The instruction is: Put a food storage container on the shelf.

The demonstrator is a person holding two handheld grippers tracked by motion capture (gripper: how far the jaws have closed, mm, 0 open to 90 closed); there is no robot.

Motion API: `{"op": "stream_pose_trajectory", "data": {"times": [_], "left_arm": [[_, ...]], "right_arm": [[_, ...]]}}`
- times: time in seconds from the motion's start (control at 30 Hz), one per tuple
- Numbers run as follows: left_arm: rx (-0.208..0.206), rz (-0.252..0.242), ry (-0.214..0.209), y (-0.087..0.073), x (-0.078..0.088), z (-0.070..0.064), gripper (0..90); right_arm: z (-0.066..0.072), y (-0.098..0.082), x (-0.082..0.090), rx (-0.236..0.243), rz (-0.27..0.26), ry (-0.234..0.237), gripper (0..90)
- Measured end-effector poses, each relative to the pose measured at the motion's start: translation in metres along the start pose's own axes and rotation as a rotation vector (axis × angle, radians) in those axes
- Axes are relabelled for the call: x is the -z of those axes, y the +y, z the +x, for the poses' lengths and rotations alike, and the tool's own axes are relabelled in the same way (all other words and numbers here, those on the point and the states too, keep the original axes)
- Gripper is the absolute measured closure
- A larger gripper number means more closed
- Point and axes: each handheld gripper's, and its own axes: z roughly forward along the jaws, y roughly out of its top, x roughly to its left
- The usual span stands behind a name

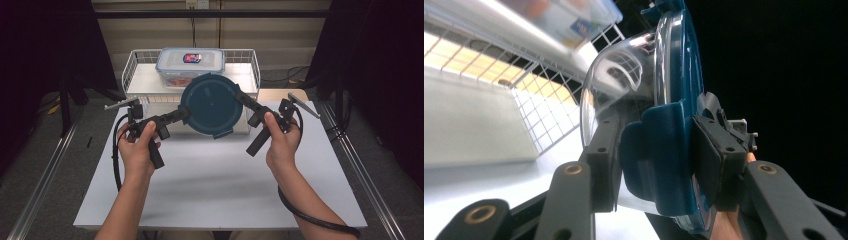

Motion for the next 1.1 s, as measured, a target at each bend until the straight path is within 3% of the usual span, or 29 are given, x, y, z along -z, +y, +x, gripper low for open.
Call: {"op": "stream_pose_trajectory", "data": {"times": [0.33,0.7,1.1], "left_arm": [[0.006,-0.022,0.001,0.015,0.004,0.000,57.1],[0.011,-0.050,-0.006,0.047,0.001,-0.009,57.1],[0.023,-0.090,0.004,0.098,0.001,-0.013,57.2]], "right_arm": [[0.007,0.007,-0.019,0.012,-0.009,0.011,58.4],[0.020,0.030,-0.049,0.031,-0.036,0.034,58.5],[0.033,0.064,-0.105,0.034,-0.042,0.057,58.4]]}}
